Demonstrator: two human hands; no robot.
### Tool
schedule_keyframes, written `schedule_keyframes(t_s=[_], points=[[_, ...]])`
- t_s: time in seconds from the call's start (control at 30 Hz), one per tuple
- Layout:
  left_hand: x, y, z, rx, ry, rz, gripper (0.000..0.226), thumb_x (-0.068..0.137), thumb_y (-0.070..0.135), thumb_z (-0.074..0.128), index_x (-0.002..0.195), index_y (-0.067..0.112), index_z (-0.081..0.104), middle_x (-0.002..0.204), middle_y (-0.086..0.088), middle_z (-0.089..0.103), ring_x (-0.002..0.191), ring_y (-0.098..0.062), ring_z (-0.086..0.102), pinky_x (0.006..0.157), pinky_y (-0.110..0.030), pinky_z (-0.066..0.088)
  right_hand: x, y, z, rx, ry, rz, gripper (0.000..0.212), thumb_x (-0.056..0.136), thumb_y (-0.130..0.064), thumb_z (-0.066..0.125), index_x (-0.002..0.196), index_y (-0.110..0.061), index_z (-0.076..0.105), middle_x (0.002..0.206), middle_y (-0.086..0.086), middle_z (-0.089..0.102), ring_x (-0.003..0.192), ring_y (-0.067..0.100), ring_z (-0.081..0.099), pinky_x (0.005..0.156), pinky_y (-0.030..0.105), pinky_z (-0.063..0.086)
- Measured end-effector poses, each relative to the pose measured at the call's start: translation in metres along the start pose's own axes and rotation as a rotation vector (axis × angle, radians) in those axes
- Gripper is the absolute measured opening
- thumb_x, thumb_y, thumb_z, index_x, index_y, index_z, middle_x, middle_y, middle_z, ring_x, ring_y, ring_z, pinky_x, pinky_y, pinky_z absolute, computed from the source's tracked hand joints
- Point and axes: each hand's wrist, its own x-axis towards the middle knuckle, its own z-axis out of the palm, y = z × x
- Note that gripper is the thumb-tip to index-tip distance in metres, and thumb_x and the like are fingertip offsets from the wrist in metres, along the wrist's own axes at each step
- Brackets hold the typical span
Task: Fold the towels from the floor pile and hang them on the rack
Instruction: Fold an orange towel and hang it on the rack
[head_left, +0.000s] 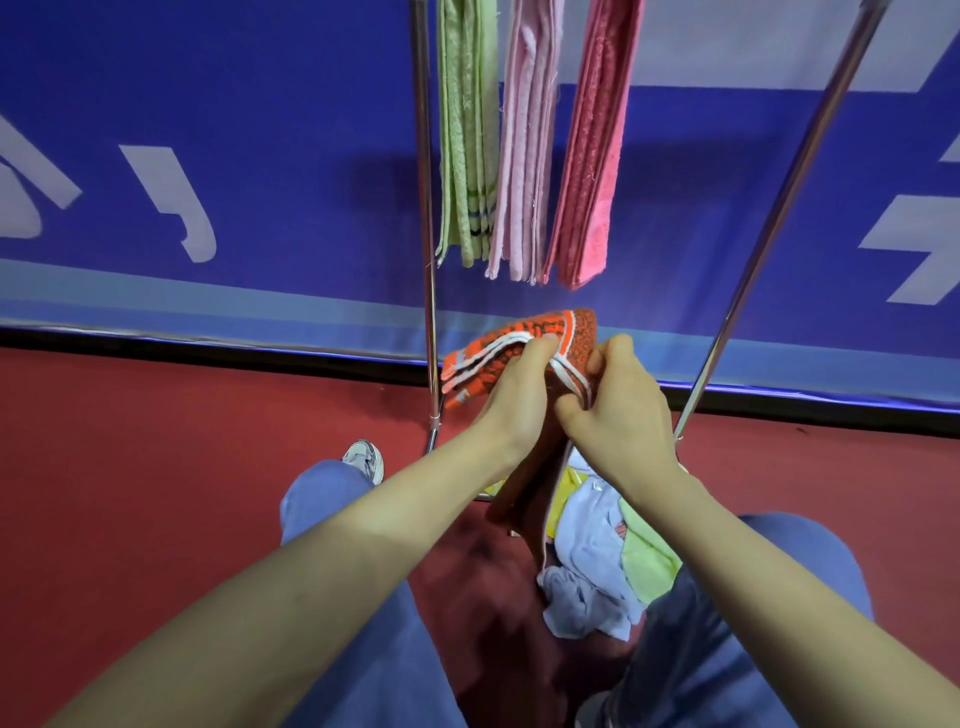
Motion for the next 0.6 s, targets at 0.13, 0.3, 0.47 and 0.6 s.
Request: schedule_keyframes(t_s=[0.13,0.3,0.47,0.6], points=[[0.002,0.010,-0.002,-0.083,0.035,0.063,0.045,0.105,0.028,0.034,0.090,0.009,0.072,0.089,-0.009,0.074,0.085,-0.014,0.069,0.083,-0.029,0.054,0.005,0.003,0.005,0.022,0.015,0.066,0.036,0.074,-0.015,0.064,0.094,-0.017,0.035,0.071,-0.003,0.054,0.069,0.033,0.052,0.058,0.037,0.035],[0.013,0.011,-0.017,-0.179,0.102,0.126,0.042,0.101,0.033,0.046,0.077,0.022,0.079,0.088,0.000,0.076,0.090,-0.017,0.070,0.098,-0.042,0.052,0.010,0.022,0.014,0.056,0.052,0.061,0.031,0.073,-0.012,0.067,0.086,-0.017,0.040,0.064,-0.004,0.053,0.066,0.033,0.053,0.059,0.039,0.039],[0.013,-0.034,-0.023,-0.090,0.019,0.058,0.012,0.081,0.022,0.067,0.089,0.015,0.073,0.092,-0.004,0.075,0.095,-0.022,0.071,0.089,-0.040,0.055,0.013,0.033,0.025,0.095,0.106,-0.026,0.028,0.070,-0.012,0.067,0.078,-0.018,0.042,0.059,-0.009,0.048,0.056,0.024,0.045,0.056,0.036,0.035],[0.022,-0.070,-0.016,-0.160,-0.077,-0.065,0.034,0.076,0.017,0.067,0.110,0.012,0.068,0.112,-0.013,0.074,0.101,-0.025,0.069,0.092,-0.042,0.057,0.014,0.046,0.041,0.161,0.052,-0.067,0.022,0.060,-0.017,0.054,0.077,-0.019,0.042,0.058,-0.009,0.048,0.053,0.017,0.043,0.055,0.035,0.036]])
